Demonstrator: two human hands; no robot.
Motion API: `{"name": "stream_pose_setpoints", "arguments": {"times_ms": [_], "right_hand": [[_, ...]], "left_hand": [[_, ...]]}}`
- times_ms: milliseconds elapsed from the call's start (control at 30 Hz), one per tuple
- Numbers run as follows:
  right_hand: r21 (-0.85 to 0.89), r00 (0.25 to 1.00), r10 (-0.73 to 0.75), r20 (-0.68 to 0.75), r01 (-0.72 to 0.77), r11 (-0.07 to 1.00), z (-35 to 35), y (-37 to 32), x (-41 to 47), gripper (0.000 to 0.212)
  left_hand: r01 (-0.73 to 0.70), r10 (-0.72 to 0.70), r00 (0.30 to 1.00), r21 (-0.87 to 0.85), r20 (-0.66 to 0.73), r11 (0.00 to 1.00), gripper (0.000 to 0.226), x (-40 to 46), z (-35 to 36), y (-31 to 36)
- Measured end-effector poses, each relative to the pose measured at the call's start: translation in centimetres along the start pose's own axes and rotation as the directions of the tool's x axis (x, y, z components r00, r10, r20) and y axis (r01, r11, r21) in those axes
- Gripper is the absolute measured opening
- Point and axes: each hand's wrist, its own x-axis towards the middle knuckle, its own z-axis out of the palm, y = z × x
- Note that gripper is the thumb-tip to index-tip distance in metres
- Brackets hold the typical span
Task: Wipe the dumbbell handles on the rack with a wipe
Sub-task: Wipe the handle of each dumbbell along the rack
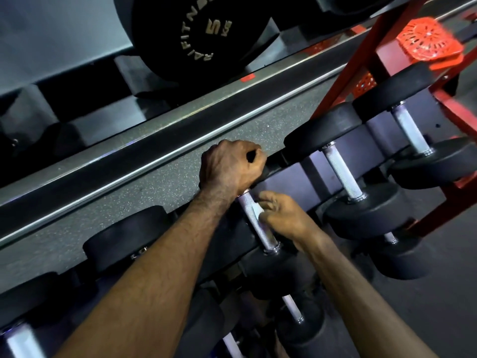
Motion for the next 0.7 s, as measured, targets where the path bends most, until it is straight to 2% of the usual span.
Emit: {"name": "stream_pose_setpoints", "arguments": {"times_ms": [67, 100, 200, 267, 300, 367, 400, 433, 467, 500, 567, 633, 700], "right_hand": [[-0.055, 0.998, 0.062, 0.013, -0.061, 0.997, -0.3, 1.0, -1.2, 0.053], [-0.030, 0.995, 0.093, 0.044, -0.092, 0.995, -0.5, 1.1, -1.5, 0.048], [0.063, 0.992, 0.071, 0.100, -0.077, 0.995, -0.7, -0.7, 0.2, 0.021], [0.141, 0.994, 0.060, 0.096, -0.074, 0.987, -0.6, -1.6, 1.6, 0.028], [0.135, 0.992, 0.070, 0.108, -0.084, 0.987, -0.6, -1.2, 2.2, 0.028], [0.024, 0.971, 0.137, 0.196, -0.144, 0.989, -1.0, 0.0, 1.6, 0.015], [-0.035, 0.947, 0.175, 0.270, -0.172, 0.984, -1.2, 0.7, 1.2, 0.022], [-0.056, 0.924, 0.194, 0.329, -0.186, 0.981, -1.5, 1.1, 1.2, 0.039], [-0.028, 0.916, 0.190, 0.353, -0.192, 0.981, -1.7, 1.2, 1.6, 0.047], [0.038, 0.928, 0.157, 0.338, -0.181, 0.983, -1.6, 0.7, 2.1, 0.044], [0.163, 0.949, 0.090, 0.301, -0.145, 0.976, -1.5, -0.6, 3.1, 0.021], [0.145, 0.950, 0.087, 0.300, -0.135, 0.980, -1.6, -1.0, 3.2, 0.012], [0.026, 0.908, 0.147, 0.392, -0.171, 0.985, -2.4, 0.7, 2.7, 0.035]], "left_hand": [[0.003, -0.003, 1.000, 0.001, -0.004, 1.000, 0.032, 0.0, 0.2, -0.1], [0.008, -0.008, 1.000, -0.002, -0.006, 1.000, 0.032, 0.0, 0.3, -0.1], [0.018, -0.018, 1.000, -0.012, -0.008, 1.000, 0.032, 0.0, 0.4, -0.1], [0.019, -0.019, 1.000, -0.008, -0.015, 1.000, 0.031, 0.1, 0.5, -0.2], [0.024, -0.024, 1.000, -0.007, -0.018, 1.000, 0.031, 0.2, 0.4, -0.3], [0.028, -0.028, 0.999, -0.020, -0.017, 0.999, 0.031, 0.1, 0.6, -0.2], [0.035, -0.035, 0.999, -0.025, -0.017, 0.999, 0.032, 0.1, 0.7, -0.2], [0.039, -0.040, 0.999, -0.026, -0.021, 0.999, 0.035, 0.1, 0.7, -0.3], [0.049, -0.050, 0.998, -0.023, -0.024, 0.999, 0.040, 0.1, 0.8, -0.3], [0.053, -0.054, 0.998, -0.020, -0.022, 0.998, 0.044, 0.0, 0.8, -0.3], [0.060, -0.061, 0.998, -0.023, -0.016, 0.998, 0.049, 0.0, 0.8, -0.1], [0.071, -0.072, 0.997, -0.032, -0.018, 0.997, 0.049, 0.0, 0.7, 0.1], [0.084, -0.085, 0.996, -0.046, -0.023, 0.995, 0.050, 0.1, 0.7, 0.1]]}}
